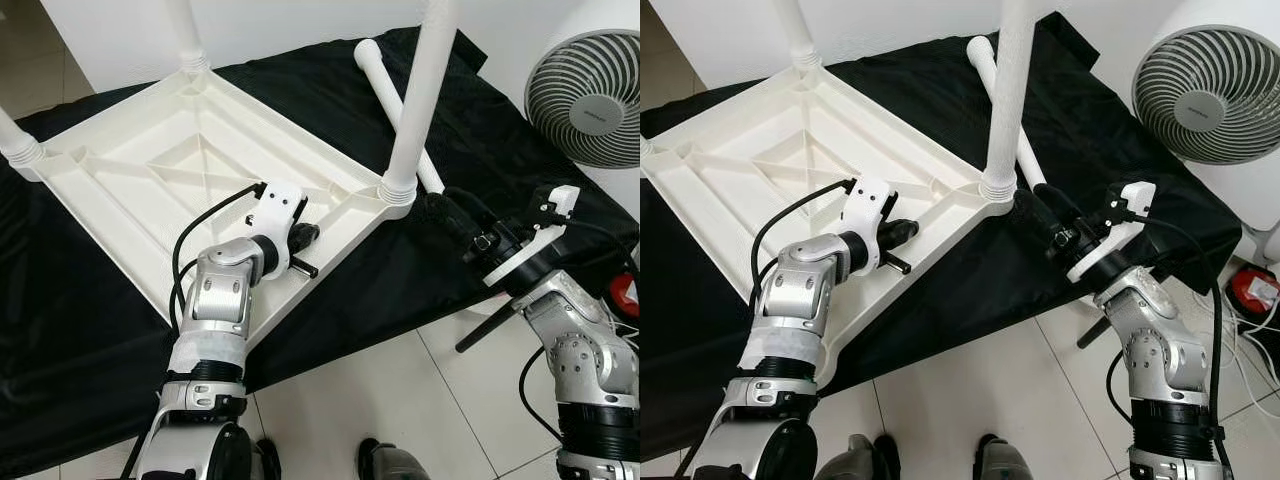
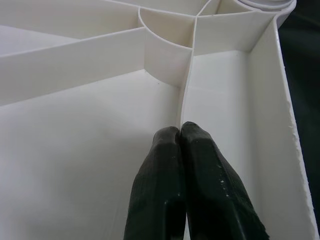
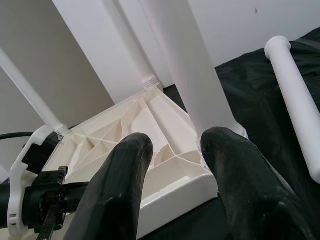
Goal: Building children table
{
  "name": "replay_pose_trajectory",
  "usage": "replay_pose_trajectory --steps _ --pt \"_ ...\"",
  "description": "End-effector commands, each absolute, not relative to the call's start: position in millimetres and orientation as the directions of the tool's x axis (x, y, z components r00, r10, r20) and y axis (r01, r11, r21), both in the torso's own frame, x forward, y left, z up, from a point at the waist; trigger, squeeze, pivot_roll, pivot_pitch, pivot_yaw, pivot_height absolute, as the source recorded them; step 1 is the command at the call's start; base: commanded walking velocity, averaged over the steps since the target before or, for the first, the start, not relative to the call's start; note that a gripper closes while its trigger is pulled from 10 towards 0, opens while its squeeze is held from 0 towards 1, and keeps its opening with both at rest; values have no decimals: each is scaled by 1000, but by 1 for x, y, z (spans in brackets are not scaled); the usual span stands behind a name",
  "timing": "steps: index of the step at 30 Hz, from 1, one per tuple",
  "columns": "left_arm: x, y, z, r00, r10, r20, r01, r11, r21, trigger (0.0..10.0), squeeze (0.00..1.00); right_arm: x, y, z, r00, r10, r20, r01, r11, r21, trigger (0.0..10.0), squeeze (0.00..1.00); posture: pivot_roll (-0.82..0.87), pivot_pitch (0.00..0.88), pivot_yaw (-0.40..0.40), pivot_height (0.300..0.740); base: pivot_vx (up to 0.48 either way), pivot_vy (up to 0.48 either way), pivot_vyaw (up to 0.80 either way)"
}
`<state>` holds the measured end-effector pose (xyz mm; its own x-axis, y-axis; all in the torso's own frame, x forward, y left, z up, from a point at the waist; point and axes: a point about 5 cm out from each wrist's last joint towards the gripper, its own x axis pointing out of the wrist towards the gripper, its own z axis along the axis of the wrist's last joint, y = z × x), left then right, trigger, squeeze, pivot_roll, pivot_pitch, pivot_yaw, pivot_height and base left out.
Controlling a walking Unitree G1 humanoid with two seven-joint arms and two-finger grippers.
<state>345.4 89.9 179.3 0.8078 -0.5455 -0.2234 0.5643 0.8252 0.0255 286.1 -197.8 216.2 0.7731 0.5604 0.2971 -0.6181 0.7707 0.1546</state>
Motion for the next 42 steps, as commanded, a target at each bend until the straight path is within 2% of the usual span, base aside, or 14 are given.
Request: replay_pose_trajectory --steps 1,11,12,14,15,17,18,25,27,28,34,39,40,42 --pt "352 115 190 990 24 -136 -9 994 108 0 0 286 -199 218 772 560 300 -617 773 145 10000 0 -149 146 101 740 0 0 0" --pt "365 97 190 990 -14 -140 29 994 105 0 0 289 -198 222 770 558 308 -616 776 134 10000 0 -144 137 92 740 0 0 0" --pt "368 90 191 988 -53 -143 68 992 102 6627 0 289 -197 222 769 560 308 -617 775 134 10000 0 -144 137 93 740 0 0 0" --pt "370 85 192 986 -79 -145 94 990 100 6627 0 290 -197 222 769 560 308 -618 775 134 10000 0 -144 137 93 740 0 0 0" --pt "370 77 192 978 -139 -157 155 984 91 10000 0 290 -197 222 769 560 307 -617 775 133 10000 0 -145 137 93 740 0 0 0" --pt "370 68 191 965 -201 -171 217 973 81 10000 0 290 -197 223 770 559 307 -617 776 132 10000 0 -150 139 95 740 0 0 0" --pt "369 61 193 955 -254 -154 266 961 68 10000 1000 289 -197 223 770 559 306 -616 777 131 10000 0 -152 139 98 740 0 0 0" --pt "354 30 205 852 -516 -90 519 855 8 10000 1000 287 -202 220 800 521 296 -575 807 134 10000 0 -154 143 105 740 0 0 0" --pt "351 26 211 817 -573 -58 574 818 8 10000 855 289 -203 220 814 497 301 -552 823 136 10000 0 -154 143 105 740 0 0 0" --pt "348 24 218 783 -622 -26 622 783 2 10000 0 292 -205 219 830 467 304 -524 840 139 10000 0 -154 143 105 740 0 0 0" --pt "331 37 245 622 -780 74 775 626 81 10000 0 311 -219 212 918 291 269 -336 932 139 10000 0 -137 139 107 740 0 0 0" --pt "331 52 250 622 -778 88 768 628 129 10000 0 318 -224 206 947 214 240 -253 956 146 10000 0 -131 137 99 740 0 0 0" --pt "335 60 250 650 -755 87 744 655 132 10000 0 323 -227 202 959 180 218 -215 966 147 10000 851 -125 139 96 740 0 0 0" --pt "335 60 250 650 -755 87 744 655 132 10000 0 323 -227 202 959 180 218 -215 966 147 10000 851 -125 139 96 740 0 0 0"
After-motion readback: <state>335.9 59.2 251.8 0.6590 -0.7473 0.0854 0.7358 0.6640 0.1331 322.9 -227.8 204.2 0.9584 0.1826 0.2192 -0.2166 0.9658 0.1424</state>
